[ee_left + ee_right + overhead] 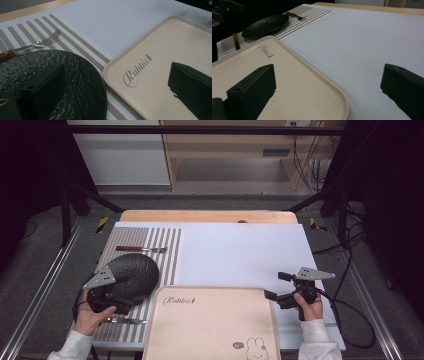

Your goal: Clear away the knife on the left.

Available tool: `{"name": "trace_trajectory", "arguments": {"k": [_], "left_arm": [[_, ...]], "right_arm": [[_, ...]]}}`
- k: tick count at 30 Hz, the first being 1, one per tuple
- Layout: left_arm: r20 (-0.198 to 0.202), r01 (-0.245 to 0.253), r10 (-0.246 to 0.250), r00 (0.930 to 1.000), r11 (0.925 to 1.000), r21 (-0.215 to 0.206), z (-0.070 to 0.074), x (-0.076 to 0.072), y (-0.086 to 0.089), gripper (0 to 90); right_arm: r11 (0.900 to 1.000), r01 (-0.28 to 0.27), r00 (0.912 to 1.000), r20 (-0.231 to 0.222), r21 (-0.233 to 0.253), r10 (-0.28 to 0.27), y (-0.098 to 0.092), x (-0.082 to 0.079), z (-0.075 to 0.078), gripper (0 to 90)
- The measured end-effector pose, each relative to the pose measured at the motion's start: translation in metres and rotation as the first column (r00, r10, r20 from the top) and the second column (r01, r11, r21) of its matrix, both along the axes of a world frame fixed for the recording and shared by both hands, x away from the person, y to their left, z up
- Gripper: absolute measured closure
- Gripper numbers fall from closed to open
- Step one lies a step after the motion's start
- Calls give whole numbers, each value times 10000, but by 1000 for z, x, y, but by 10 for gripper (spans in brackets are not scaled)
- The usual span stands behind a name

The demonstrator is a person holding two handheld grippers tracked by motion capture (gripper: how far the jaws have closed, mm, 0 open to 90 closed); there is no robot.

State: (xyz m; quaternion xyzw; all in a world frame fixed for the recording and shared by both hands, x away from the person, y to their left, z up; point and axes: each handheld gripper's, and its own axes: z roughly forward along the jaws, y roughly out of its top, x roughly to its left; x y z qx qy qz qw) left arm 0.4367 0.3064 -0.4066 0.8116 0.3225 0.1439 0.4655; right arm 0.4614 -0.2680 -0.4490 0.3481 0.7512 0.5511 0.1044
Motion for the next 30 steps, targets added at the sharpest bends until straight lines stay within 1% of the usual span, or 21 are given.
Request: {"name": "trace_trajectory", "arguments": {"k": [6, 9, 17, 19, 21, 27, 30], "left_arm": [[-138, -15, 20, 9999, 9994, 340, 2, -5, 14, 20], [-201, -38, 46, 9998, 9992, 397, 1, -8, 20, 20], [-427, -68, 101, 9990, 9971, 760, -4, -14, 33, 21], [-532, 21, 24, 9986, 9964, 848, -6, -15, 36, 23], [-592, 3, 57, 9982, 9950, 995, -9, -17, 39, 23], [-834, -5, 105, 9965, 9929, 1193, -15, -23, 51, 25], [-989, 69, 57, 9951, 9919, 1272, -17, -25, 56, 27]], "right_arm": [[10000, -45, 10000, -26, -81, 44, 1, 0, -1, 3], [10000, -24, 10000, -27, -95, 24, 0, 1, -1, 3], [10000, -7, 10000, -30, -35, 7, 0, 0, 0, 3], [10000, -28, 10000, -26, -39, 28, 0, 0, 0, 3], [10000, -19, 10000, -18, -39, 19, 0, 0, 0, 3], [10000, -14, 10000, 4, -40, 14, 0, 0, 0, 3], [10000, -19, 10000, -34, -54, 19, 0, 0, 0, 3]]}}
